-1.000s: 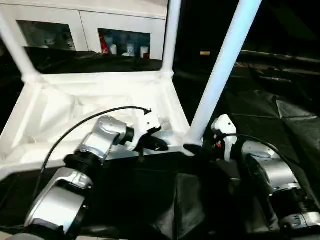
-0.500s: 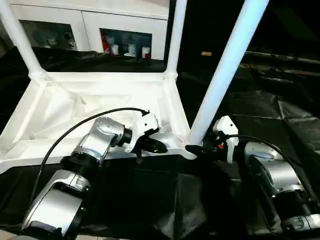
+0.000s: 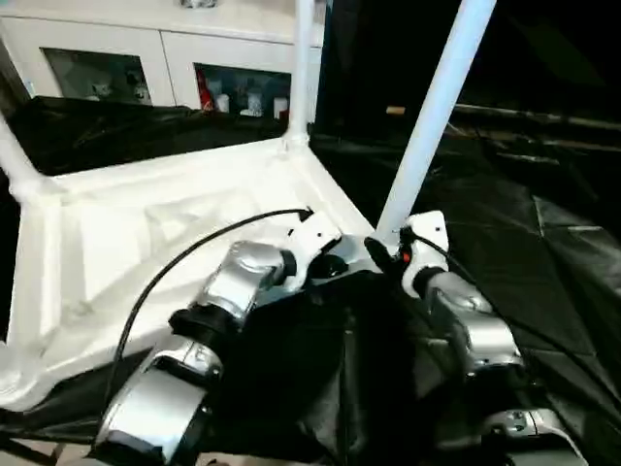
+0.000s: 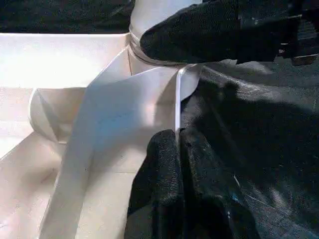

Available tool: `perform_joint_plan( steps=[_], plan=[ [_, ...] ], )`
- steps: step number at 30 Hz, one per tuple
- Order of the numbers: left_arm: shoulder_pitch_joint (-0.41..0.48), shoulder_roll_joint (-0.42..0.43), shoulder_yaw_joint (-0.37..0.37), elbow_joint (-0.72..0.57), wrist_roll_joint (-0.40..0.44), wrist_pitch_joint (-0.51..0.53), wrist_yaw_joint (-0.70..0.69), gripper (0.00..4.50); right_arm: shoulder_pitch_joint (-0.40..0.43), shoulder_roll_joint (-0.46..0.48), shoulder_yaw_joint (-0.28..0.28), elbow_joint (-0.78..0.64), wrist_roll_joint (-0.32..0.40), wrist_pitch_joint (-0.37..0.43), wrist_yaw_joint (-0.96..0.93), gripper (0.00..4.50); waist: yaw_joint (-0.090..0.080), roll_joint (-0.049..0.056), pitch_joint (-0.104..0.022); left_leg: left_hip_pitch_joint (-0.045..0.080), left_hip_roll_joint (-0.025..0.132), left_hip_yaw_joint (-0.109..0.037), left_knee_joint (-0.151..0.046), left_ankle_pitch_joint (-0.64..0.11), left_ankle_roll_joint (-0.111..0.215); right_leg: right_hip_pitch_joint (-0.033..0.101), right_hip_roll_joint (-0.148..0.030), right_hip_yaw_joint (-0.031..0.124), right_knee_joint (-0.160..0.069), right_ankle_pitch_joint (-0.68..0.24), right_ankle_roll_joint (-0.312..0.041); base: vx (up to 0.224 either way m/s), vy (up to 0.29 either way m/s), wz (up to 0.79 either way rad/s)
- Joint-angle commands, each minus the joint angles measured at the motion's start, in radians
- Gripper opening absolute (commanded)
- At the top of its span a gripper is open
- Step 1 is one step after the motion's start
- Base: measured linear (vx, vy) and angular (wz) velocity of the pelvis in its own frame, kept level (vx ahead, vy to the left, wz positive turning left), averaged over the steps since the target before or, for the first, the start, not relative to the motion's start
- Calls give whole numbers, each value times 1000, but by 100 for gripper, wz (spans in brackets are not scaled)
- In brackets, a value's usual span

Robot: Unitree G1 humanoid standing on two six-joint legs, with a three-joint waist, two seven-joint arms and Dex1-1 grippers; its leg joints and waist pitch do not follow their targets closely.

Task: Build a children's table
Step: Rotate leg to tighten

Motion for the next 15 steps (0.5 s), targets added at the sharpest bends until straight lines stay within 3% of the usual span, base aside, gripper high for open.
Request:
perform_joint_plan(
  steps=[1,2,3,7,10,15],
  plan=[
    [1,-55,-59,43,16,-11,-8,0,3,47,79,34,-14,25,48,294,-5,-2,-33,2,20,-16,-79,-333,5,21,-38,29,-94,-376,-131,0,0,0],
    [1,-45,-62,43,19,-20,-19,0,3,42,74,31,-7,27,56,294,-5,-1,-32,2,20,-16,-79,-335,8,20,-38,29,-95,-378,-131,0,0,0],
    [3,-28,-66,44,23,-30,-37,0,2,30,69,26,-2,27,68,332,-5,-2,-32,2,21,-16,-80,-336,7,20,-38,29,-94,-379,-131,0,0,0],
    [13,39,-88,28,32,-68,-145,0,10,-25,75,-5,23,36,178,344,-3,-3,-35,-3,23,-17,-80,-321,16,25,-40,30,-90,-354,-135,0,0,0],
    [18,107,-91,16,18,-99,-259,0,39,-124,118,-59,35,34,366,344,1,-2,-39,-4,23,-13,-74,-258,31,34,-37,29,-76,-212,-176,0,0,0],
    [37,170,-89,-29,-28,-110,-441,0,68,-232,127,-130,91,35,558,344,5,-1,-45,-3,24,-4,-61,-141,95,43,-38,30,-50,9,-270,0,0,0]
  ],
)
